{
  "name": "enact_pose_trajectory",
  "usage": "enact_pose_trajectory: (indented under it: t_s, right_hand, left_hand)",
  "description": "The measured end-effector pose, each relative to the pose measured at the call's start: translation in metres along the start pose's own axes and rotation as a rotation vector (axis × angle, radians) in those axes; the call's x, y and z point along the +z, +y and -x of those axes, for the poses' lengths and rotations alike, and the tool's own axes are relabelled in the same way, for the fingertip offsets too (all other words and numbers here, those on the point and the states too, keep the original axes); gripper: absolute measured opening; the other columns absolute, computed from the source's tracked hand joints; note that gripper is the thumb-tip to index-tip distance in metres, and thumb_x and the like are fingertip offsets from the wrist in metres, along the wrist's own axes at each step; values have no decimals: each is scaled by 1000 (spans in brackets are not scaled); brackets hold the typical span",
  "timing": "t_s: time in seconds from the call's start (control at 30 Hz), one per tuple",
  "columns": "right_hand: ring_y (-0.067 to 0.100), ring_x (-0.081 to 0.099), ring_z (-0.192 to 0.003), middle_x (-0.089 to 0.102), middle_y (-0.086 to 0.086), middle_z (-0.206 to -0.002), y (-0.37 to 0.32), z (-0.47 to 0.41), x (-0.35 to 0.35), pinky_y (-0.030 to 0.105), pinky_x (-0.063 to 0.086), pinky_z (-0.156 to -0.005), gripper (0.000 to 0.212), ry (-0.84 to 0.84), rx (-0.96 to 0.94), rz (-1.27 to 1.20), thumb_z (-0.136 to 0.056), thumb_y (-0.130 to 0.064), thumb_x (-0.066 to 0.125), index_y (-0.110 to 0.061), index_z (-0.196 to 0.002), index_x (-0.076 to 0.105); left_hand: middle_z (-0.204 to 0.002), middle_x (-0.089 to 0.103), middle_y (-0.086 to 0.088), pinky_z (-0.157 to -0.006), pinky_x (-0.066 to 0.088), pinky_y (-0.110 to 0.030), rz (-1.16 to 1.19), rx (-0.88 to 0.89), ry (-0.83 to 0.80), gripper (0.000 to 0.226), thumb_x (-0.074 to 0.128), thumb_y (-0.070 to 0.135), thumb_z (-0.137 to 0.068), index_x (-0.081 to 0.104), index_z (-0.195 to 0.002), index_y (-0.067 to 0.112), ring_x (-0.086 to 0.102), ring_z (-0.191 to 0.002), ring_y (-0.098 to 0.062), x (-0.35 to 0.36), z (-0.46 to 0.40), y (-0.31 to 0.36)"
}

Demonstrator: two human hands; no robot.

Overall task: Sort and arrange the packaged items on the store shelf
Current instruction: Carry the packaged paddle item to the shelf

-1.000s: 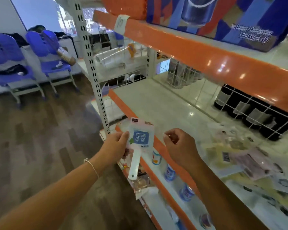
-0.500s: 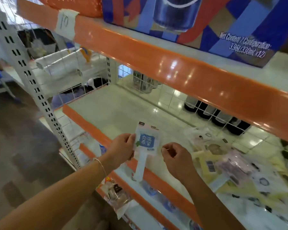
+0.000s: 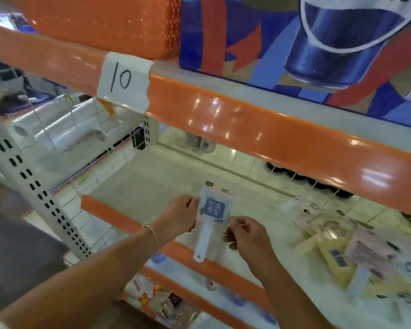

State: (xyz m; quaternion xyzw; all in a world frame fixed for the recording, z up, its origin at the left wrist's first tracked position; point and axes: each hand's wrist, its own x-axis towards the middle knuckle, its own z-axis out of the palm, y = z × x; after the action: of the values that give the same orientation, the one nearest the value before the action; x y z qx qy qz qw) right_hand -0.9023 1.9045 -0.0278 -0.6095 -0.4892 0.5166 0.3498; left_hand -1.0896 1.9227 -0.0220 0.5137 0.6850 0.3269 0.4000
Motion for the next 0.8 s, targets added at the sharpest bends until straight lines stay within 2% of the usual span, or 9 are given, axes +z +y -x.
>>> enact_pose_trajectory:
  t_s: [0.13,0.27,0.37,0.43,0.5,0.63,0.73,0.8]
  right_hand:
    - [20,72,-72,75,11,-83,2,-13,30,31,57,-66,11,-2,42,-42,-96,-21,61,-12,-97,66]
    - [21,71,-72,75,11,-83,-3,-34,55,29,55,-64,23,-6,61,0,-89,-18,72,-11,-109,61]
    - [23,72,-72,74,13,-83,-10,-48,73,30,55,-61,28,-4,56,18,-87,-17,73,-12,-111,59]
    - [28,73,-75,74,14,-81,-16,-55,85,35,59,-64,28,5,41,14,-87,-18,73,-13,-110,58]
    - [30,73,-76,74,14,-80,-18,-61,97,42,60,-68,28,4,35,24,-86,-20,73,-13,-109,59]
    - [26,74,-72,74,11,-76,-16,-67,118,49,61,-73,27,-1,16,86,-83,-27,74,-18,-105,60]
    - [20,72,-70,73,8,-78,-17,-68,125,41,61,-73,26,10,-14,179,-85,-27,73,-19,-106,60]
    - [16,71,-72,73,5,-84,-17,-67,126,34,60,-70,23,24,-44,261,-87,-30,71,-21,-105,60]
  left_hand:
    - [-53,55,-6,-42,36,-20,-50,1,-2,41,36,30,-103,48,-67,12,50,-43,-17,-19,-16,-14]
    - [-64,59,-11,-58,47,-33,-123,-13,43,43,39,31,-101,49,-65,12,58,-59,-28,-36,-35,-28]
    - [-76,64,-15,-67,49,-35,-186,-24,98,43,39,31,-101,50,-64,12,60,-70,-31,-47,-44,-35]
    - [-80,64,-14,-67,44,-33,-245,-32,127,41,39,30,-101,53,-68,10,59,-74,-30,-54,-51,-39]
    - [-73,58,-7,-59,38,-30,-280,-35,149,36,40,24,-98,50,-67,11,53,-68,-24,-61,-55,-44]
    - [-70,56,-4,-56,34,-29,-343,-25,148,26,42,15,-91,52,-67,10,51,-67,-22,-74,-59,-55]
    - [-72,57,-3,-55,32,-28,-412,11,125,26,45,18,-90,53,-66,11,51,-67,-19,-81,-60,-63]
    - [-79,57,-6,-60,35,-29,-437,42,128,24,46,19,-89,58,-71,10,53,-74,-20,-85,-62,-67]
